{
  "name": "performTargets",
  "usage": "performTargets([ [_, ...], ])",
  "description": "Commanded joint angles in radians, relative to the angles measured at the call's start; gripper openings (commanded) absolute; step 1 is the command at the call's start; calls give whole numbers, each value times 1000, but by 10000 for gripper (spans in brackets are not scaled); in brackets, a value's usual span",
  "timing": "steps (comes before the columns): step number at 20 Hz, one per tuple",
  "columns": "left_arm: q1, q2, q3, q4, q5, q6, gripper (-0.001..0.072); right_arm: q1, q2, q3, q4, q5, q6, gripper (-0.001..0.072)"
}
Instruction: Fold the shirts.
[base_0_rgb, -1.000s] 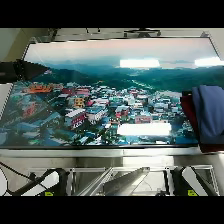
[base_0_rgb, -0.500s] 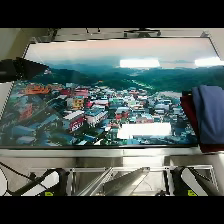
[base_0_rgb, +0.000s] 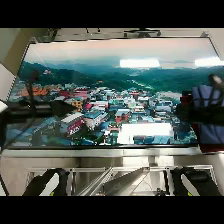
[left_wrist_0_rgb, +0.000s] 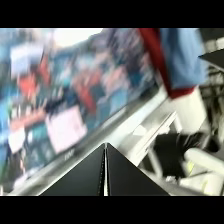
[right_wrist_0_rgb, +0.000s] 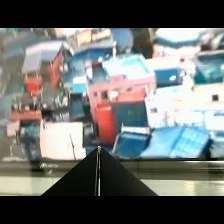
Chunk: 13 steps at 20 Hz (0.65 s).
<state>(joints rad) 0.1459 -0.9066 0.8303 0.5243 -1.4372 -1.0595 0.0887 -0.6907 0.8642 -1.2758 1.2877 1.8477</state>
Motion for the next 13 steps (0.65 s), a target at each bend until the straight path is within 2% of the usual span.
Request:
performTargets([
  [1,-103,76,-211,52,114,20,22,113,52,-181,5,-122,0,12],
  [13,-121,73,-216,52,126,19,19,113,54,-180,50,-121,0,13],
])
